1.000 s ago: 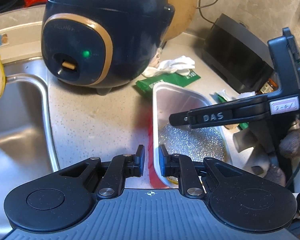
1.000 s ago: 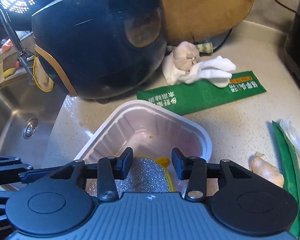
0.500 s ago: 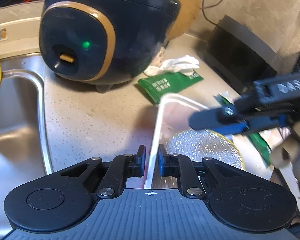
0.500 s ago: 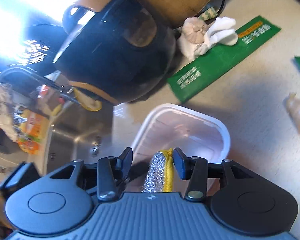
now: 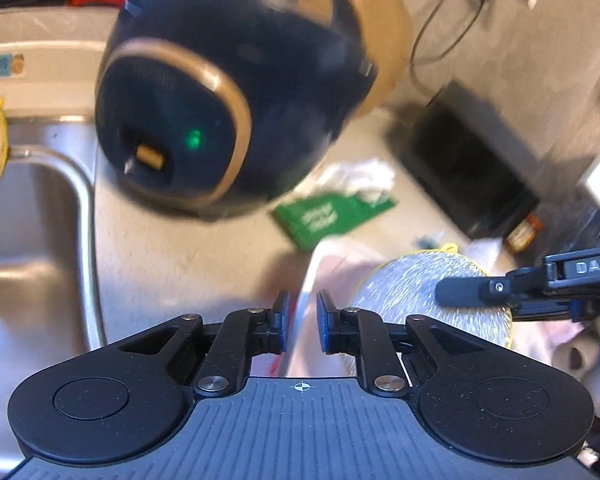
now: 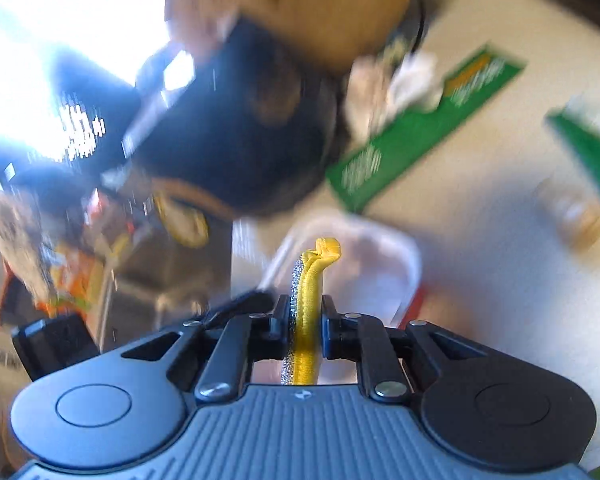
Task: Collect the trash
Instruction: 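Lift the scrubber out of the tray and release it onto the counter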
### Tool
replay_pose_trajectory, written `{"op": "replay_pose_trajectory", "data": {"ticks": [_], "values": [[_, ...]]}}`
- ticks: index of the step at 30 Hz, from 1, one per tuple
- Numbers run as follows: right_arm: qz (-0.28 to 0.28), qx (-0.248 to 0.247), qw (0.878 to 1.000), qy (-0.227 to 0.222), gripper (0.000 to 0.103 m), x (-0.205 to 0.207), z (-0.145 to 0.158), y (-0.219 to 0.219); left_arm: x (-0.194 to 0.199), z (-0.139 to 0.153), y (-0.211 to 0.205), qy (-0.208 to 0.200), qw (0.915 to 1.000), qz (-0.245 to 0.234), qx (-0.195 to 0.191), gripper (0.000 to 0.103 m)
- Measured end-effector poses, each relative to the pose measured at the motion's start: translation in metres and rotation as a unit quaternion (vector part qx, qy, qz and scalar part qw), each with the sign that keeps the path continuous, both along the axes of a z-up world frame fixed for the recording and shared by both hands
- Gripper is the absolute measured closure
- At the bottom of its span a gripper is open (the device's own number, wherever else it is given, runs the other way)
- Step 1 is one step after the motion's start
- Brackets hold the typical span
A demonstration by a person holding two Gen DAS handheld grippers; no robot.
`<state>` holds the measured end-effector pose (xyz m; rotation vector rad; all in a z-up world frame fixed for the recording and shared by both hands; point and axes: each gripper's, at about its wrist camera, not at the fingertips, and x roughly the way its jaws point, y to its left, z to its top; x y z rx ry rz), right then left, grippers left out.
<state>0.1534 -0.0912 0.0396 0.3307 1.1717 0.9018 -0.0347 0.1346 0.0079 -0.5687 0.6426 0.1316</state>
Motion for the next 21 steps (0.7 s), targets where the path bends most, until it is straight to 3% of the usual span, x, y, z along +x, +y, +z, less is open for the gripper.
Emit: {"op": "replay_pose_trajectory", "data": {"ticks": [4,6,8,10,12,15,18,21], "values": [[-0.050,0.053,0.997,0.009,0.089,0.012,0.005,-0.031,0.003,0.015,0.007,-0.034,0.9948,-0.067,-0.069,0.086],[-0.070,0.075,0.995,0.017,0.089,0.014,0.002,-0.045,0.010,0.015,0.006,-0.027,0.9903,-0.096,-0.097,0.086],[-0.097,0.069,0.993,0.005,0.089,0.013,0.000,-0.057,0.015,0.013,0.001,-0.007,0.9918,-0.098,-0.082,0.086],[-0.129,0.032,0.990,-0.036,0.089,0.006,0.002,-0.069,0.018,0.013,-0.007,0.007,0.9934,-0.101,-0.053,0.086],[-0.162,0.016,0.985,-0.053,0.089,0.001,0.001,-0.087,0.018,0.014,-0.016,0.005,0.9915,-0.124,-0.041,0.086],[-0.208,0.008,0.977,-0.049,0.089,-0.003,-0.011,-0.120,0.015,0.017,-0.043,-0.002,0.9791,-0.200,-0.035,0.086],[-0.233,0.003,0.972,-0.026,0.089,-0.006,-0.029,-0.137,0.013,0.015,-0.076,0.009,0.9569,-0.287,-0.042,0.086],[-0.236,0.014,0.972,0.002,0.089,-0.013,-0.050,-0.138,0.016,0.007,-0.104,0.021,0.9414,-0.333,-0.052,0.086]]}}
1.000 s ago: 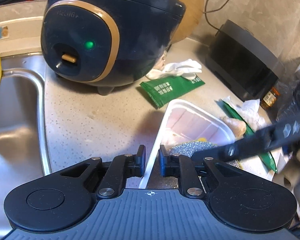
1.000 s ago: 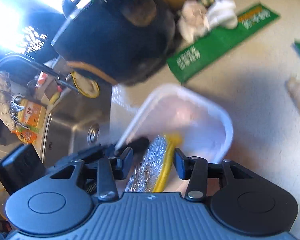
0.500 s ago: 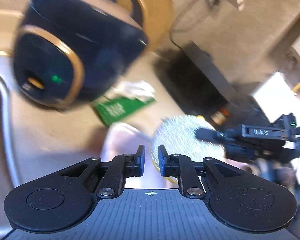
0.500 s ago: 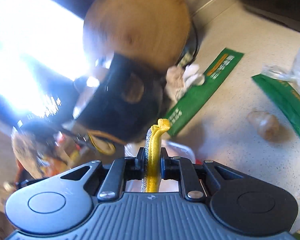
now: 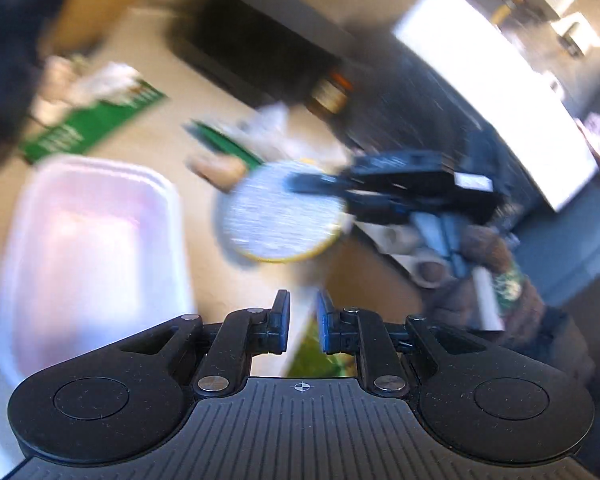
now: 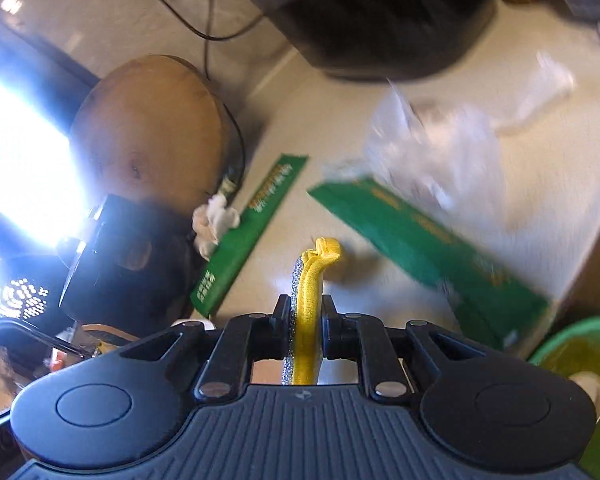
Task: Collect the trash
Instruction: 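Lift the scrubber out of the tray and release it onto the counter, then move the left gripper to the long green packet and grasp it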
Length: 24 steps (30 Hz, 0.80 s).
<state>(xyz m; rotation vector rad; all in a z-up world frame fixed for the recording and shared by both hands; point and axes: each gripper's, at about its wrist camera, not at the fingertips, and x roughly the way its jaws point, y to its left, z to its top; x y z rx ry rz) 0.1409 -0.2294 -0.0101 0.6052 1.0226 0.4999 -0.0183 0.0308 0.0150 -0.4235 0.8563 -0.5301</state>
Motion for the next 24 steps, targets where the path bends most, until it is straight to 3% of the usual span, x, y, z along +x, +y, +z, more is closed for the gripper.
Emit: {"op": "replay_pose_trajectory", "data": {"ticks": [3,7,10,13,15,18,21,22,24], "values": [[0.016,0.011,1.000,0.015,0.089,-0.005,-0.015,0.014,0.012,-0.015,-0.012,0.022,0.9996,0.001,0.019,0.086],[0.029,0.010,0.999,0.025,0.080,-0.009,-0.025,0.033,0.023,-0.030,-0.008,0.038,0.9947,0.040,0.087,0.086],[0.021,-0.033,0.999,-0.002,0.061,-0.015,-0.017,0.035,0.025,-0.032,0.001,0.026,0.9896,0.065,0.125,0.091],[0.016,-0.106,0.992,-0.062,0.044,-0.024,0.000,0.029,0.031,-0.028,0.007,0.025,0.9841,0.097,0.147,0.091],[0.013,-0.169,0.980,-0.107,0.043,-0.028,0.010,0.030,0.032,-0.028,0.014,0.026,0.9803,0.123,0.152,0.091],[0.019,-0.264,0.949,-0.173,0.036,-0.035,0.017,0.036,0.039,-0.027,0.020,0.030,0.9739,0.162,0.156,0.088],[0.024,-0.335,0.913,-0.232,0.028,-0.043,0.014,0.046,0.047,-0.022,0.016,0.021,0.9806,0.151,0.123,0.088],[0.029,-0.342,0.907,-0.242,0.026,-0.045,0.012,0.047,0.050,-0.022,0.014,0.022,0.9845,0.141,0.102,0.088],[0.052,-0.323,0.912,-0.247,0.026,-0.049,0.010,0.048,0.056,-0.022,0.007,0.015,0.9885,0.129,0.077,0.088]]}}
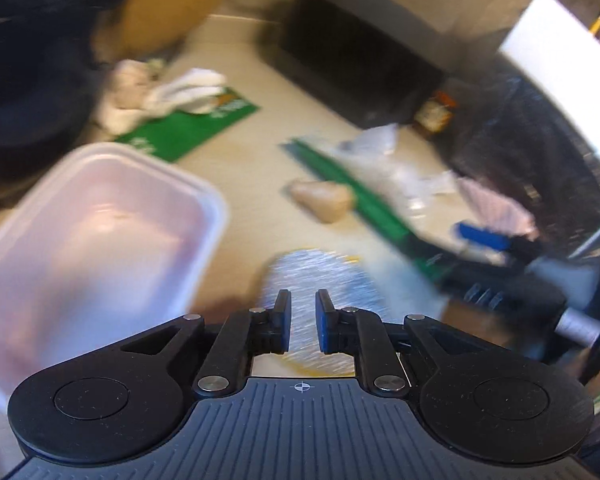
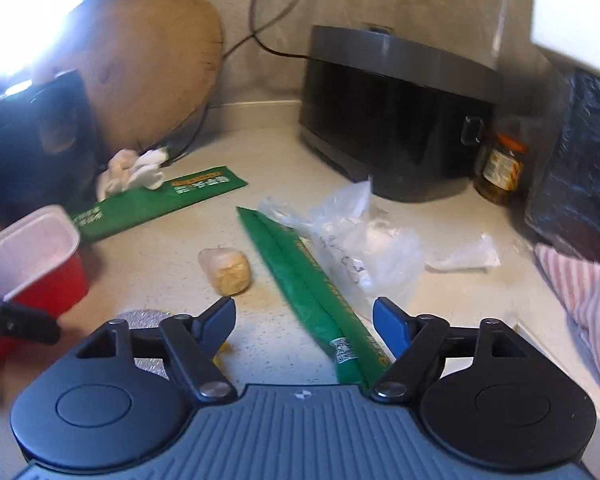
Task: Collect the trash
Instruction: 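Move the left gripper to the long green packet and grasp it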
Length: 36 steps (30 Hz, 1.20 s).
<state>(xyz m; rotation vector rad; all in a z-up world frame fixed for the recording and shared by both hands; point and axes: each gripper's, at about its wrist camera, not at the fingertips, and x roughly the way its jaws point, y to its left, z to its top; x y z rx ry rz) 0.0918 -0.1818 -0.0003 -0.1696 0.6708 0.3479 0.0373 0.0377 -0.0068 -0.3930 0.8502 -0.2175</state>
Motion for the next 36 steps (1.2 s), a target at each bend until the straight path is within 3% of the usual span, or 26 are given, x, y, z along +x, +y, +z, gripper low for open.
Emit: {"op": "replay_pose_trajectory", "data": {"ticks": [5,7,9,13,18,21,23,24,26,29,32,34,36], "values": [[0.038,0.006,0.999,0.009,0.028,-0.011,-0.010,0.005,0.012,-0.010,-0.023,0.015,0.9978,-0.002,0.065,0.088],[0.059,0.017,0.998,0.031,0.048,-0.014,-0.017,0.006,0.013,-0.016,-0.023,0.024,0.9954,0.011,0.092,0.088],[0.085,0.012,0.995,0.047,0.057,-0.019,-0.024,0.011,0.015,-0.020,-0.019,0.033,0.9946,0.023,0.095,0.088],[0.103,-0.016,0.994,0.023,0.057,-0.033,-0.031,0.021,0.018,-0.025,-0.011,0.040,0.9951,0.037,0.083,0.085],[0.106,-0.011,0.994,0.024,0.057,-0.031,-0.026,0.016,0.023,-0.024,-0.013,0.039,0.9953,0.042,0.079,0.085],[0.069,-0.012,0.997,-0.026,0.057,-0.028,-0.009,0.003,0.022,-0.015,-0.014,0.025,0.9965,0.043,0.067,0.085],[0.032,-0.027,0.998,-0.052,0.049,-0.019,-0.005,-0.007,0.023,-0.008,-0.017,0.013,0.9977,0.038,0.053,0.085],[0.013,-0.038,0.998,-0.053,0.043,-0.011,-0.006,-0.011,0.024,-0.005,-0.019,0.012,0.9984,0.035,0.043,0.085],[-0.015,-0.040,0.998,-0.041,0.043,0.004,-0.012,-0.022,0.027,0.000,-0.023,0.011,0.9994,0.027,0.018,0.085],[-0.034,0.008,0.999,0.026,0.043,0.021,-0.023,-0.040,0.032,0.004,-0.030,0.009,0.9998,0.014,-0.012,0.085],[0.006,0.121,0.987,0.102,0.043,0.017,-0.027,-0.054,0.047,0.006,-0.038,0.018,0.9991,0.000,-0.039,0.085],[0.040,0.151,0.981,0.113,0.043,0.006,-0.024,-0.053,0.060,0.005,-0.046,0.020,0.9988,-0.006,-0.044,0.085],[0.052,0.143,0.983,0.099,0.043,-0.005,-0.021,-0.049,0.074,0.006,-0.056,0.017,0.9992,-0.007,-0.035,0.085]]}}
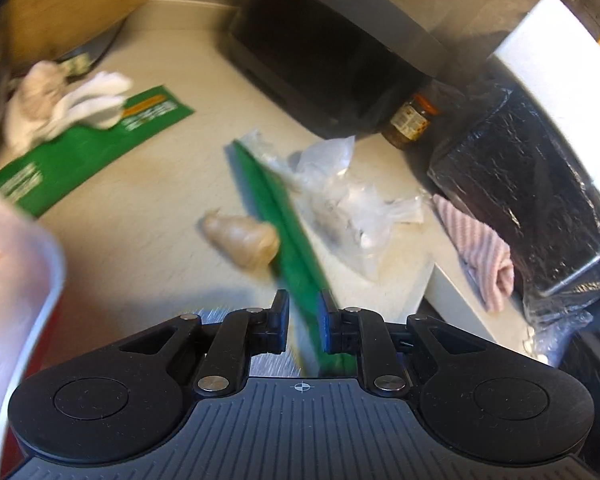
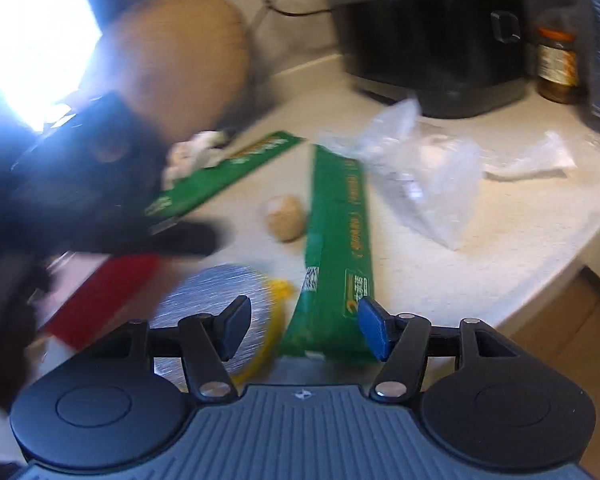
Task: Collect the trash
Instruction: 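Move the left gripper to the long green packet and grasp it, then lift the green packet with the left gripper while the right moves toward the plastic bag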
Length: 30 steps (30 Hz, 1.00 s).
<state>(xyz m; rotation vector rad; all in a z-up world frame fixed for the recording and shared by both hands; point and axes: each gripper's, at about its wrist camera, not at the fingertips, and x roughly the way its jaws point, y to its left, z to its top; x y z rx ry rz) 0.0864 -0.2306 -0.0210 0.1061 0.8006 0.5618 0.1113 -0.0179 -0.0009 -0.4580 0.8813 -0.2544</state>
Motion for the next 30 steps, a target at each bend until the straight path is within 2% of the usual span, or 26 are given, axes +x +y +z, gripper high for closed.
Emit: {"op": "replay_pose_trajectory", "data": {"ticks": [3,8,11,13,14,17,18,19,20,22,24,25,30], "values": [[-0.009,-0.024,0.999,-0.022,0.043,-0.010,0.002,0.001,0.021,-0.002,-0.018,-0.003,0.9996,0.003,0.026,0.085],[-0.051,-0.051,0.996,-0.044,0.043,-0.016,0.004,-0.014,0.049,-0.016,-0.054,0.002,0.9939,0.006,0.110,0.085],[-0.077,-0.054,0.995,-0.040,0.043,-0.012,-0.002,-0.025,0.060,-0.030,-0.069,0.017,0.9895,-0.006,0.143,0.084],[-0.088,-0.050,0.994,-0.034,0.043,-0.012,-0.005,-0.031,0.064,-0.034,-0.077,0.007,0.9855,-0.013,0.169,0.082],[-0.093,-0.049,0.994,-0.031,0.043,-0.011,-0.006,-0.033,0.064,-0.034,-0.082,-0.003,0.9816,-0.021,0.190,0.081],[-0.102,-0.054,0.993,-0.029,0.041,-0.010,-0.011,-0.037,0.057,-0.036,-0.100,-0.038,0.9579,-0.057,0.279,0.078],[-0.105,-0.056,0.992,-0.029,0.039,-0.010,-0.012,-0.038,0.055,-0.037,-0.103,-0.043,0.9526,-0.061,0.295,0.078],[-0.107,-0.058,0.992,-0.030,0.038,-0.009,-0.014,-0.038,0.053,-0.037,-0.103,-0.043,0.9513,-0.060,0.299,0.078],[-0.110,-0.059,0.992,-0.030,0.038,-0.008,-0.015,-0.039,0.053,-0.036,-0.101,-0.037,0.9549,-0.056,0.289,0.081],[-0.115,-0.054,0.991,-0.027,0.038,-0.008,-0.016,-0.042,0.056,-0.034,-0.091,-0.012,0.9742,-0.040,0.222,0.081],[-0.117,-0.050,0.992,-0.026,0.038,-0.010,-0.016,-0.044,0.059,-0.031,-0.084,0.011,0.9842,-0.022,0.175,0.079],[-0.116,-0.050,0.992,-0.026,0.038,-0.009,-0.016,-0.045,0.061,-0.029,-0.083,0.011,0.9850,-0.011,0.172,0.079],[-0.103,-0.044,0.993,-0.032,0.038,-0.008,-0.014,-0.043,0.061,-0.027,-0.088,0.012,0.9850,-0.024,0.171,0.079]]}}
